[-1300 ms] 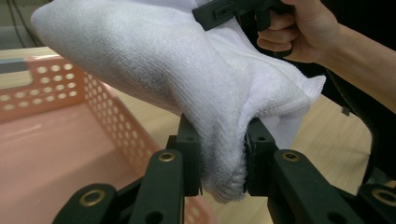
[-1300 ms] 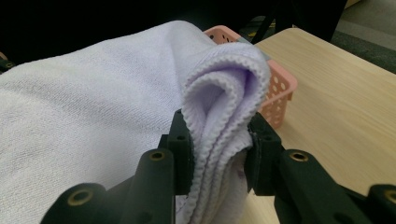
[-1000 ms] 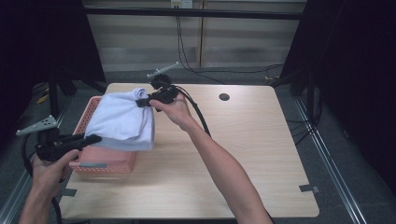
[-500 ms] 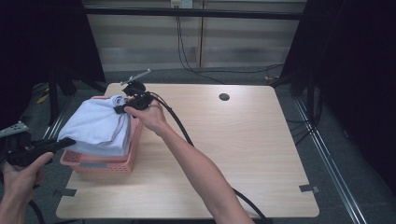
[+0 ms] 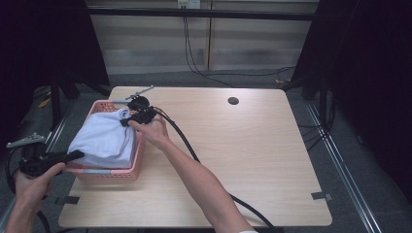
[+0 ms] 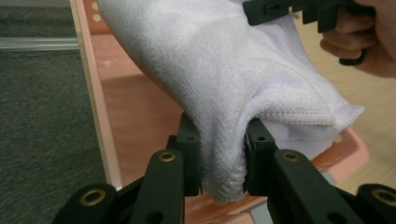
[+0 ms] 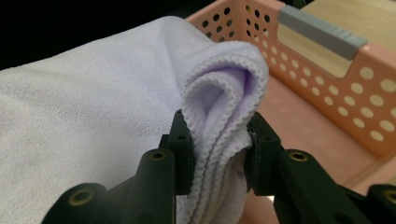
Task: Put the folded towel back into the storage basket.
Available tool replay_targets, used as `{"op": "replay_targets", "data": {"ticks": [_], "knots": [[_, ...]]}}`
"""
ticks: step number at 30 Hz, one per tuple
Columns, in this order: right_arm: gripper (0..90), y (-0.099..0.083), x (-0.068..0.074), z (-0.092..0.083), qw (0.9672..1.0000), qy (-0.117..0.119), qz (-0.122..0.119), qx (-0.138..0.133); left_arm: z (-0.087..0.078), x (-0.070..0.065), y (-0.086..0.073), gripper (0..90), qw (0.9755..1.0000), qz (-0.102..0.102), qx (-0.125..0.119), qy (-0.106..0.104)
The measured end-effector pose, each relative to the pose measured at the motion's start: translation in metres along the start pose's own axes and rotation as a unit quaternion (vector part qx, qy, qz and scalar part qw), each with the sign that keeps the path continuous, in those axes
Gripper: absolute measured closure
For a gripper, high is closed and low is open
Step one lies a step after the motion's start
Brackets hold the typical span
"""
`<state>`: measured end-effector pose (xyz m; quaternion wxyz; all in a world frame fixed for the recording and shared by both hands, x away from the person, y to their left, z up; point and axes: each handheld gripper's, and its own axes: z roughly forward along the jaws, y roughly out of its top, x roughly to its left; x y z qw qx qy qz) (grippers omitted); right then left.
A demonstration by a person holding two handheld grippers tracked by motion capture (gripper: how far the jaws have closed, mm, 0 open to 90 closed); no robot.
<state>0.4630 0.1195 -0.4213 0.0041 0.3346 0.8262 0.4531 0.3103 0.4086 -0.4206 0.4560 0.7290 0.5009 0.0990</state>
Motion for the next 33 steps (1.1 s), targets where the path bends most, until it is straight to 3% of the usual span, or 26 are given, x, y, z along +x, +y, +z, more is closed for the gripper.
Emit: {"op": "replay_targets", "data": {"ticks": [2,3,6,8,12,15,18,22,23,26,27,31,33], "knots": [[67.1,-0.002,-0.003,0.002,1.0000,-0.006,0.000,0.005,0.004,-0.001,0.000,71.9,1.0000,-0.002,0.008,0.003],[65.5,-0.003,-0.004,0.003,1.0000,-0.006,0.001,0.003,0.007,-0.002,0.000,69.9,0.9997,0.001,0.016,0.016],[45.7,-0.003,-0.010,0.010,0.9998,-0.020,-0.003,0.002,0.011,-0.007,0.002,52.1,0.9994,-0.002,0.026,0.024],[41.0,-0.001,-0.016,0.009,0.9993,-0.037,-0.003,-0.004,0.013,-0.012,0.004,43.0,0.9987,0.007,0.034,0.037],[40.2,0.000,-0.022,-0.003,0.9992,-0.029,-0.015,-0.023,0.008,-0.017,0.010,35.1,0.9990,0.013,0.015,0.040],[39.5,-0.003,-0.025,-0.016,0.9993,-0.013,-0.016,-0.032,0.006,-0.023,0.014,34.9,0.9991,0.010,0.001,0.040],[39.9,-0.010,-0.026,-0.034,0.9988,-0.003,-0.038,-0.032,0.010,-0.035,0.014,36.6,0.9987,0.022,0.006,0.046],[39.0,-0.020,-0.031,-0.067,0.9973,0.007,-0.055,-0.048,0.020,-0.059,0.014,37.9,0.9984,0.044,0.004,0.033],[38.9,-0.023,-0.033,-0.076,0.9972,0.005,-0.056,-0.050,0.023,-0.066,0.015,38.0,0.9979,0.054,0.006,0.035],[38.8,-0.036,-0.037,-0.100,0.9967,0.008,-0.055,-0.058,0.030,-0.080,0.017,36.5,0.9981,0.057,-0.002,0.022],[38.6,-0.041,-0.038,-0.108,0.9965,0.006,-0.056,-0.062,0.034,-0.086,0.017,32.1,0.9984,0.053,-0.011,0.017],[38.3,-0.065,-0.043,-0.140,0.9959,0.004,-0.058,-0.069,0.051,-0.105,0.017,27.8,0.9977,0.066,-0.004,0.013],[38.3,-0.075,-0.045,-0.152,0.9959,0.000,-0.057,-0.070,0.061,-0.117,0.017,28.4,0.9975,0.070,-0.003,-0.007]]}}
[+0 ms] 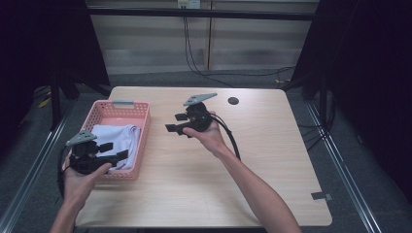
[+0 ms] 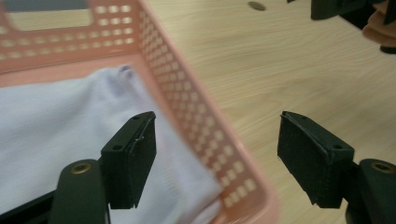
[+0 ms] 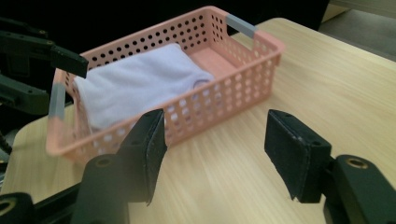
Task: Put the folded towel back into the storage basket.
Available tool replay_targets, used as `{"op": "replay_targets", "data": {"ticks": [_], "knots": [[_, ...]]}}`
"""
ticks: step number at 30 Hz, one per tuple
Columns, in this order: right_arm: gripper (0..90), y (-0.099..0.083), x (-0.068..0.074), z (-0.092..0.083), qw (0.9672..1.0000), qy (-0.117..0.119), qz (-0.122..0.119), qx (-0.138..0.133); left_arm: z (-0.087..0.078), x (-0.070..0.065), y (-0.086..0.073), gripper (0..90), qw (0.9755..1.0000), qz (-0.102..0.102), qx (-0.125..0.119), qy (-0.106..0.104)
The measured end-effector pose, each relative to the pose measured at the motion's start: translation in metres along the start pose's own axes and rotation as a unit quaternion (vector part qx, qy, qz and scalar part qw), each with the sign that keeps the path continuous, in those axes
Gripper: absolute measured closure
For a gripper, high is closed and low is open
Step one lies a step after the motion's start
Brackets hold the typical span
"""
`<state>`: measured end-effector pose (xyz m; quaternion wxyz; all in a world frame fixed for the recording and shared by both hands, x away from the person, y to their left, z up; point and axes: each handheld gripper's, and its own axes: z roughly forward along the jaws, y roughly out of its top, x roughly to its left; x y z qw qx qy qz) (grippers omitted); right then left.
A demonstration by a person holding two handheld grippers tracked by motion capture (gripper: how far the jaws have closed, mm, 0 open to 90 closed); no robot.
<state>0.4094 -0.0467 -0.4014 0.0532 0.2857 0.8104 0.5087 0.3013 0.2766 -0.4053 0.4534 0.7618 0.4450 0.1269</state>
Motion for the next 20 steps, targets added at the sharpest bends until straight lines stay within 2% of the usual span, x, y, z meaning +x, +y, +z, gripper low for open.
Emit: {"op": "replay_targets", "data": {"ticks": [4,8,10,12,15,17,18,20], "knots": [[38.3,-0.022,-0.001,-0.037,0.9998,-0.020,-0.006,0.002,0.015,-0.029,-0.001,30.6,0.9992,0.034,0.012,-0.015],[38.3,-0.038,-0.001,-0.071,0.9993,-0.035,-0.005,-0.014,0.025,-0.052,-0.007,30.6,0.9984,0.045,0.015,-0.030],[38.3,-0.048,-0.002,-0.090,0.9990,-0.043,-0.001,-0.016,0.030,-0.061,-0.010,30.1,0.9981,0.054,0.013,-0.026],[38.0,-0.057,-0.001,-0.104,0.9985,-0.052,0.002,-0.016,0.037,-0.071,-0.013,28.5,0.9975,0.062,0.025,-0.025],[37.4,-0.077,0.004,-0.128,0.9981,-0.058,0.009,-0.018,0.049,-0.090,-0.025,30.7,0.9958,0.072,0.036,-0.043],[37.1,-0.092,0.007,-0.140,0.9976,-0.066,0.012,-0.014,0.054,-0.098,-0.032,29.8,0.9946,0.078,0.038,-0.056],[36.5,-0.099,0.008,-0.145,0.9974,-0.070,0.017,-0.010,0.056,-0.099,-0.035,30.3,0.9941,0.082,0.040,-0.059],[35.8,-0.112,0.009,-0.156,0.9967,-0.075,0.027,-0.013,0.059,-0.101,-0.038,30.6,0.9941,0.079,0.047,-0.059]]}}
